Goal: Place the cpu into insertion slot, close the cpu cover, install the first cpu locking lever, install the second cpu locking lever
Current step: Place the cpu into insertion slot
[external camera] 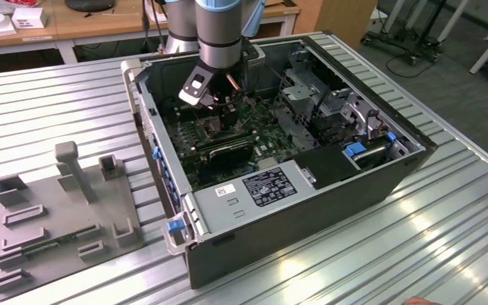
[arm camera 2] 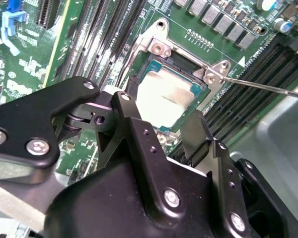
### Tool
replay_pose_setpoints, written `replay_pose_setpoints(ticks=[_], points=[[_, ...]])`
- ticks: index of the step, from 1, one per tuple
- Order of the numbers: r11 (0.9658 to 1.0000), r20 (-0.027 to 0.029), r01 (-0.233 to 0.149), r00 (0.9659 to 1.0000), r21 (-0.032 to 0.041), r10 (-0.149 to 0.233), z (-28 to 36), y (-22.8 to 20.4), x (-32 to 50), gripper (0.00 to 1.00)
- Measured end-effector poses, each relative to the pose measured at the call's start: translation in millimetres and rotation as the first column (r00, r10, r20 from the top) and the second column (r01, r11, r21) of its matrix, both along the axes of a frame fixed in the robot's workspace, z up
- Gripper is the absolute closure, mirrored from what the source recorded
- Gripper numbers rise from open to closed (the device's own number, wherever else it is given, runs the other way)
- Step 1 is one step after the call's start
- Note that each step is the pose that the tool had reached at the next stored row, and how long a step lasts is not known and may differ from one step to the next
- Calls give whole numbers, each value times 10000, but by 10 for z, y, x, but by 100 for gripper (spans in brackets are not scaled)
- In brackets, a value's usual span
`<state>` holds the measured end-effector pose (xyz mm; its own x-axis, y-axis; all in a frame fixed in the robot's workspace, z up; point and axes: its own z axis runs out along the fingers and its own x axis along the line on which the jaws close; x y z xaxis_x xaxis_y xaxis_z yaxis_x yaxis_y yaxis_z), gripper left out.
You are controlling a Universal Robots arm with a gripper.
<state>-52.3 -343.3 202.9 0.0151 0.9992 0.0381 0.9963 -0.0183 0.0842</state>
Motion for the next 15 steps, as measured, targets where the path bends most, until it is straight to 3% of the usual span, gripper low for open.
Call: replay_pose_setpoints(ticks=[8,15], points=[[10000,0,0,10000,0,0,181,0,0,39],[10000,0,0,10000,0,0,281,0,0,39]])
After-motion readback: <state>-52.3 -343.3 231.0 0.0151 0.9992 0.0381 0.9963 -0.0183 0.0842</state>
